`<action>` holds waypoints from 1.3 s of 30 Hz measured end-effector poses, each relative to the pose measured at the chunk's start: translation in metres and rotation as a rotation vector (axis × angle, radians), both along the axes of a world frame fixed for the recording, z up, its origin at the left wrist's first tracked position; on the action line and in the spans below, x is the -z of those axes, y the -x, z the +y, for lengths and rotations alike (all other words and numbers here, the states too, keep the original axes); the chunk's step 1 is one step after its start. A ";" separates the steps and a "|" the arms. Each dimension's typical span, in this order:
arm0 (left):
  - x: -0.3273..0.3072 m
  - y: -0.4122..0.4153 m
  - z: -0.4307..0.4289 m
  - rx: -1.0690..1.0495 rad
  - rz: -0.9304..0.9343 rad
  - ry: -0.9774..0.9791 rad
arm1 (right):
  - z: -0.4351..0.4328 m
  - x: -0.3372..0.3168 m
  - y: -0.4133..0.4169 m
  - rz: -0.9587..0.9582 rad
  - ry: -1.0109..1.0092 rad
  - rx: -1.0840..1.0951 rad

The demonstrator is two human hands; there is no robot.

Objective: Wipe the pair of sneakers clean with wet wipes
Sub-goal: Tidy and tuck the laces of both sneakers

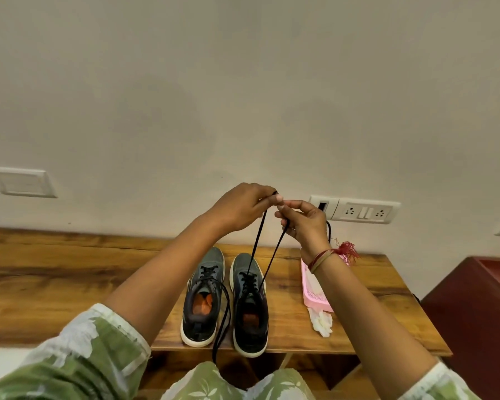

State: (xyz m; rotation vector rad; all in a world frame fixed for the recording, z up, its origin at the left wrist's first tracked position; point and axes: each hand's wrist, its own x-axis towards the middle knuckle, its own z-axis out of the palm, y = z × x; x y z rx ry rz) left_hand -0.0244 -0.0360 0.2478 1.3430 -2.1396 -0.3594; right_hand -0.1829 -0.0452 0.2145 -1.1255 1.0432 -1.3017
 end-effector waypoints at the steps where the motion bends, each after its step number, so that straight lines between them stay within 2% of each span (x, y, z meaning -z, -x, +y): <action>1: 0.000 -0.001 -0.001 -0.015 -0.030 0.023 | 0.000 -0.001 0.000 -0.001 0.005 -0.001; 5: -0.004 0.000 -0.005 -0.062 -0.080 0.077 | 0.005 -0.001 0.000 0.099 0.043 -0.099; 8: -0.008 0.003 -0.012 -0.045 -0.096 0.005 | 0.009 0.000 -0.004 0.176 0.082 -0.216; 12: -0.010 0.003 -0.021 0.025 -0.056 -0.094 | 0.009 -0.002 -0.003 0.160 0.041 -0.345; 16: -0.006 0.002 -0.027 -0.014 0.016 -0.169 | 0.008 -0.002 0.004 0.136 -0.003 -0.417; 18: -0.003 0.004 -0.024 -0.013 0.124 -0.223 | 0.006 -0.001 0.003 0.176 0.008 -0.353; 21: 0.008 0.008 -0.011 -0.063 0.504 -0.411 | 0.003 -0.001 0.002 0.122 -0.013 -0.295; 24: 0.035 0.006 -0.003 -0.099 0.599 -0.558 | 0.000 -0.001 0.004 0.061 -0.053 -0.305; 27: 0.052 0.005 0.001 -0.072 0.716 -0.628 | -0.003 0.000 0.009 0.094 -0.041 -0.350; 30: 0.051 -0.002 -0.001 -0.107 0.819 -0.608 | -0.004 0.002 0.018 0.265 0.037 -0.394; 33: 0.050 -0.010 -0.001 -0.100 0.761 -0.592 | -0.006 0.005 0.023 0.715 0.287 -0.389; 34: 0.050 -0.012 0.000 -0.085 0.735 -0.591 | -0.007 0.008 0.023 0.813 0.370 -0.362; 39: 0.056 -0.015 0.001 -0.028 0.703 -0.607 | -0.006 0.020 0.014 0.965 0.728 -0.124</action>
